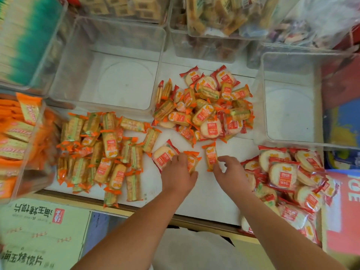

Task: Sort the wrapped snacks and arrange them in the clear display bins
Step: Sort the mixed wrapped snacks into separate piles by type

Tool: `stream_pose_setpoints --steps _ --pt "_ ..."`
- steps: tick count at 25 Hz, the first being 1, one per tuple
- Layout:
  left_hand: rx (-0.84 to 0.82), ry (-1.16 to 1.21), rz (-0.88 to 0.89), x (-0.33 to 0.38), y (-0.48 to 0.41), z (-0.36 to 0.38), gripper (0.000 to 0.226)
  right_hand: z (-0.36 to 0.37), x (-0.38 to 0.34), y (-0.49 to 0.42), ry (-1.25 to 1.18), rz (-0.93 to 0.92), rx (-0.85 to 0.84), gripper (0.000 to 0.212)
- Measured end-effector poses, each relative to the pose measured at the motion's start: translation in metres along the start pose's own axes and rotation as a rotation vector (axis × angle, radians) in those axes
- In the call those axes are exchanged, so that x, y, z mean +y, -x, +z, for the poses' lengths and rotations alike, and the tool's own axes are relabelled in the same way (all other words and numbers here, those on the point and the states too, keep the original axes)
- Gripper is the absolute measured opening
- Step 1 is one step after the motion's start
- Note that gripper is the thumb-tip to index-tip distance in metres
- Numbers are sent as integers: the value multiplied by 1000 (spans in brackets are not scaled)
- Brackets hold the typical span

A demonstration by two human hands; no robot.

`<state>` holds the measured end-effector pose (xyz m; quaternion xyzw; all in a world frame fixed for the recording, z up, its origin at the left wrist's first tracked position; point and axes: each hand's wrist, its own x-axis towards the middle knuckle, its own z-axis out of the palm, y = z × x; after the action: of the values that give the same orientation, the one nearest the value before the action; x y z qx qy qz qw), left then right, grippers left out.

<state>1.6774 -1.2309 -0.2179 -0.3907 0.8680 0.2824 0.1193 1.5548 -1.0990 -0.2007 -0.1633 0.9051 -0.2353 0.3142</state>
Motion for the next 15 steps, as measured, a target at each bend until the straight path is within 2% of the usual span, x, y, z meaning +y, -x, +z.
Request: stream_pose_setpoints --steps 5,9,12,15 --pt "4 135 -125 -4 25 -5 37 11 -6 -24 105 -85 -56 29" --pt "86 333 -214 -27 52 -27 42 17 -8 -25 168 -88 -96 23" --pt "177 468 -235 -58 65 -52 48 21 -25 -7 119 -10 -106 22" --pt "202 554 -242 -100 69 -83 52 46 -57 30 -77 -12 -44 24"
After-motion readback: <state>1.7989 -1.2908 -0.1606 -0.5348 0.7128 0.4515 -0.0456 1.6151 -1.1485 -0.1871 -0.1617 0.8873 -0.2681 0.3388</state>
